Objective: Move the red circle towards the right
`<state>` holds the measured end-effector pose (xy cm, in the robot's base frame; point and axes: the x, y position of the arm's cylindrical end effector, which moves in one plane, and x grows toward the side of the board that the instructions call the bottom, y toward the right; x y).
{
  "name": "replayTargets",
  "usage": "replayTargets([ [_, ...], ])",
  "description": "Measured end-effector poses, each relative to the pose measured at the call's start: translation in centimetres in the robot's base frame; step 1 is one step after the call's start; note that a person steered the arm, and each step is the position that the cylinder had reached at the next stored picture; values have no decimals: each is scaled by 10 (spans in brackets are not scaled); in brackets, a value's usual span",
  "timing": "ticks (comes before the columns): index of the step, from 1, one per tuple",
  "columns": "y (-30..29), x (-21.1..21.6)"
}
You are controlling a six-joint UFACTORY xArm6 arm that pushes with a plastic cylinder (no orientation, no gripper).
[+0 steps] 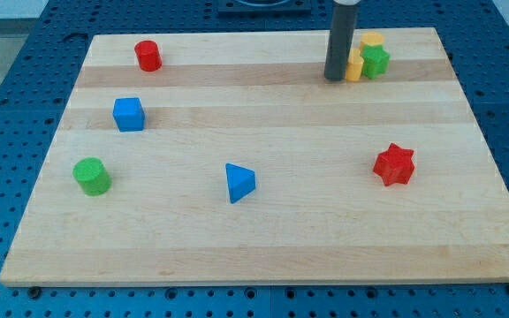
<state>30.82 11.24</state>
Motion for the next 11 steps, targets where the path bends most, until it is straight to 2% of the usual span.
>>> replayTargets([
  [1,-5,19],
  [2,-60,32],
  [3,-143,32],
  [4,-261,31],
  [5,-346,13],
  [6,-387,-22],
  [7,-378,-41],
  [9,-296,-61],
  [10,-296,-80],
  [11,-263,-84],
])
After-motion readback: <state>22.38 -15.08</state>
